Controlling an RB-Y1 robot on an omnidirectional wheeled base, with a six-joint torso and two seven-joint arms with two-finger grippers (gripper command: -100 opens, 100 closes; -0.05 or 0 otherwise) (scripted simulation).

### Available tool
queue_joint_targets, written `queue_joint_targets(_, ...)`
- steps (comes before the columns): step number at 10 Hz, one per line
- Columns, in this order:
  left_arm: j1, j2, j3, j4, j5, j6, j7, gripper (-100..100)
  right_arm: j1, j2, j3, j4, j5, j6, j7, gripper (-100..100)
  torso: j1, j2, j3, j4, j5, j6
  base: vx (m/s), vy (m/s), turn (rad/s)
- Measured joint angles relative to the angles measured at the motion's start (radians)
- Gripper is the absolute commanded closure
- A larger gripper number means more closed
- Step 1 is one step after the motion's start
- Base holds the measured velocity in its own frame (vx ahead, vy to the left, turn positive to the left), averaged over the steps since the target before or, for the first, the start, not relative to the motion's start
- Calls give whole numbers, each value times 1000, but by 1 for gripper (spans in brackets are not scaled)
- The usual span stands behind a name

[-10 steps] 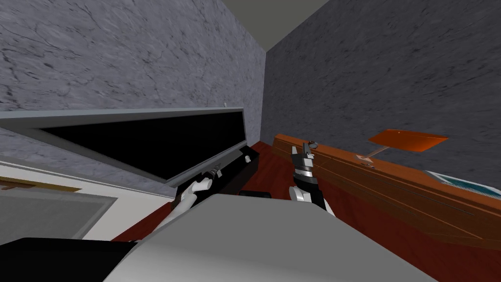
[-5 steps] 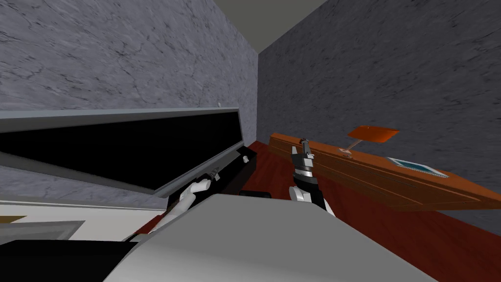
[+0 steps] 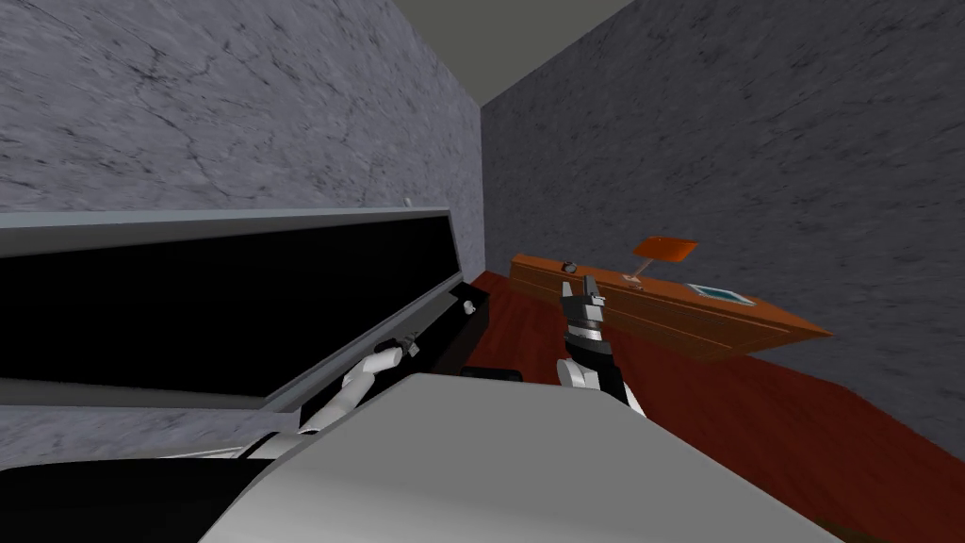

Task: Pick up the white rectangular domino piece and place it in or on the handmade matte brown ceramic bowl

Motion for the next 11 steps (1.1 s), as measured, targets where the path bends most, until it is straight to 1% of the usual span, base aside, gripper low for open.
queue_joint_targets(1,2,-7,10,3,-10,29,-1,-100,0,0,0,0,0,0,0,0,-1,0,0,0,0,-1,-22,64,-270)
queue_joint_targets(2,-1,-3,14,19,-1,63,-4,-100,0,0,0,0,0,0,0,0,0,0,0,0,0,0,-22,56,-142)
queue_joint_targets(3,-16,2,6,54,22,79,-16,-100,0,0,0,0,0,0,0,0,0,0,0,0,0,-1,-31,55,-224)
queue_joint_targets(4,-21,9,3,80,42,106,-26,-100,0,0,0,0,0,0,0,0,0,0,0,0,0,0,-29,56,-171)
queue_joint_targets(5,-14,7,8,73,31,134,-19,-100,0,0,0,0,0,0,0,0,0,0,0,0,0,-1,-29,69,-300)
queue_joint_targets(6,-29,7,1,108,53,152,-29,-100,0,0,0,0,0,0,0,0,0,0,0,0,0,0,-27,58,-142)
queue_joint_targets(7,-35,15,-3,134,77,165,-45,-100,0,0,0,0,0,0,0,0,0,0,0,0,0,-1,-32,55,-229)
queue_joint_targets(8,-59,20,-12,199,118,176,-75,-100,0,0,0,0,0,0,0,0,0,0,0,0,0,0,-27,54,-119)
queue_joint_targets(9,-65,20,-13,215,122,191,-82,-100,0,0,0,0,0,0,0,0,0,0,0,0,0,-1,-32,57,-199)
queue_joint_targets(10,-59,23,-13,218,124,217,-75,-100,0,0,0,0,0,0,0,0,0,0,0,0,0,-1,-25,52,-143)
queue_joint_targets(11,-57,27,-13,220,130,240,-72,-100,0,0,0,0,0,0,0,0,0,-1,0,0,0,-1,-25,49,-311)
